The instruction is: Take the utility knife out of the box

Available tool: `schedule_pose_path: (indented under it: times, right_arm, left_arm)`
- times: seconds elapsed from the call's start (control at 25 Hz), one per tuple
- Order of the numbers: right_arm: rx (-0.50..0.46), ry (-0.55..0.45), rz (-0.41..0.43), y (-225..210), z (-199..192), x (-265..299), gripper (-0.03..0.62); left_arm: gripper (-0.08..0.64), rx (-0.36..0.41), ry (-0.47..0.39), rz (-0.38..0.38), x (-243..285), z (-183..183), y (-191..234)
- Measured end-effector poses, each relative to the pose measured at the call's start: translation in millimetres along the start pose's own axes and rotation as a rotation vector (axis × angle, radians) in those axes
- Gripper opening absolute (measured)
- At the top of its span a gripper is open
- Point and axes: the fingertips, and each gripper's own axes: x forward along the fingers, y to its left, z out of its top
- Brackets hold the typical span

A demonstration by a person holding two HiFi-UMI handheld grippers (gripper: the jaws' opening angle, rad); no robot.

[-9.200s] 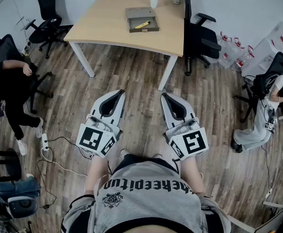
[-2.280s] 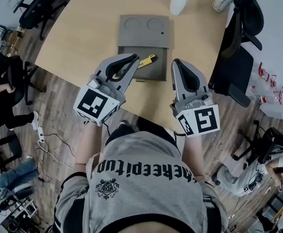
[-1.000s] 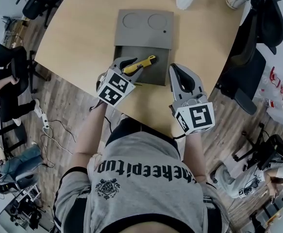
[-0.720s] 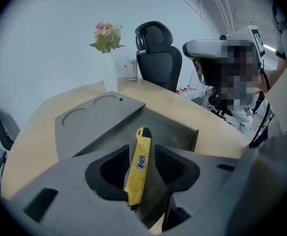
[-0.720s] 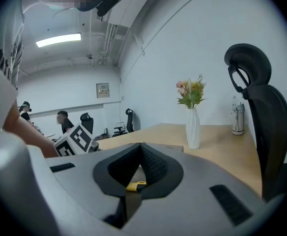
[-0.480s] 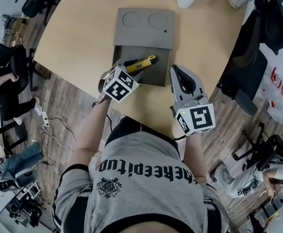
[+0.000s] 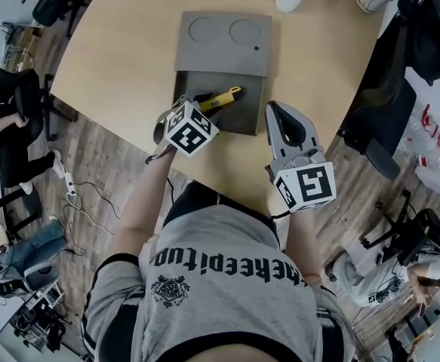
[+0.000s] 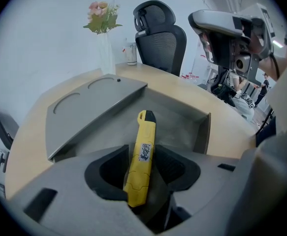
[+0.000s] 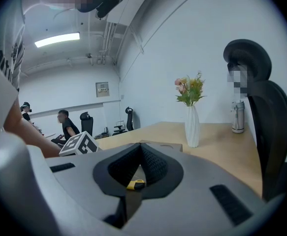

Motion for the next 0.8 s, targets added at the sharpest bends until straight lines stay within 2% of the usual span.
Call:
schedule_pose_path:
  times: [0.28,0.48,0.8]
  right_arm:
    - [0.005,0.002,0.001,1,-1,2,0.006]
    - [0.010,-0.004,-0.008,3,-1,1,0.006]
    - [-0.006,-0.016,-0.016,5,6,-2,0.006]
  left_arm:
    - [0.146,-0.025,0.002,-0.004,1,0,-1]
    - [0.129,-0.010,0.006,0.012,0,-1,-4]
    - [0.127,-0.059,-0.152,0.062,-26,24,1]
